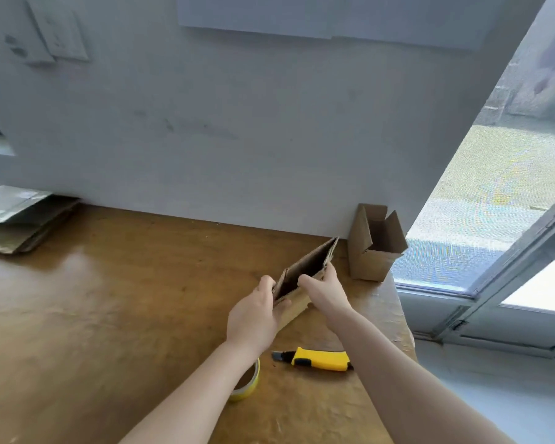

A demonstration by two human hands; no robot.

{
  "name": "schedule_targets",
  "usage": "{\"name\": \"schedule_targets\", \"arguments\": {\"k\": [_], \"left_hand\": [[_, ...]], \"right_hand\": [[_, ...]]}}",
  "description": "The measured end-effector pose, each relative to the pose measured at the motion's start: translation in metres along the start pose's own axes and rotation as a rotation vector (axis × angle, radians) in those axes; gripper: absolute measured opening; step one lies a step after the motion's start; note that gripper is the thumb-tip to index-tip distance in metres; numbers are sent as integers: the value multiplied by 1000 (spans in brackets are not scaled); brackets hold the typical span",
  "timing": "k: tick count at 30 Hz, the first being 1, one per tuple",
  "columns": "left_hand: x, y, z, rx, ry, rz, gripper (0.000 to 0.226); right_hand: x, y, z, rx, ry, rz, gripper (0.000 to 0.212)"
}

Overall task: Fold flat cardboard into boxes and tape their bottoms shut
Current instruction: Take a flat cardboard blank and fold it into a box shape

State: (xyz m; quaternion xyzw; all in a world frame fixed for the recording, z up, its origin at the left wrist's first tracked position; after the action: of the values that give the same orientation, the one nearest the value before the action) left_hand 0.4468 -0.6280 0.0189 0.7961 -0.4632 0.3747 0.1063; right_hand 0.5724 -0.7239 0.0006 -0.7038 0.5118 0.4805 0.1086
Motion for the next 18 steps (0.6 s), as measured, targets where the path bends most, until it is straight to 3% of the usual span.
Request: {"name": "schedule_targets", "arguments": {"k": [4, 8, 12, 16, 18], "left_hand": [[-12, -9, 8, -57, 103, -139, 55], [-27, -28, 14, -143, 185, -331, 39], [-40, -43, 0, -39, 143, -416, 41], [-50, -53, -11, 41, 113, -451, 40], [-55, -57, -16, 48, 98, -465, 41]], "right_hand": [[4, -5, 0, -8, -19, 8, 65], [8, -15, -10, 34, 52, 21, 60], [9, -25, -20, 70, 177, 19, 57], [-1, -25, -24, 146, 216, -129, 74], [-6, -24, -24, 147, 332, -210, 70]]}}
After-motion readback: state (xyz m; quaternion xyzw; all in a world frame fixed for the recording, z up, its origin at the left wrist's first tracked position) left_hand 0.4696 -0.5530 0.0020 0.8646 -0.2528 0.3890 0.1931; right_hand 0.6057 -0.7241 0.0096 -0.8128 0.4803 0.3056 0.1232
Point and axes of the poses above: each hand's wrist, its own y-axis away from the middle knuckle, its own z-axis out of the palm, x = y × z, the point moved 8 cm from there along -y, towards the middle knuckle, and after that the axes turned 14 degrees about y, right-handed, at the moved point
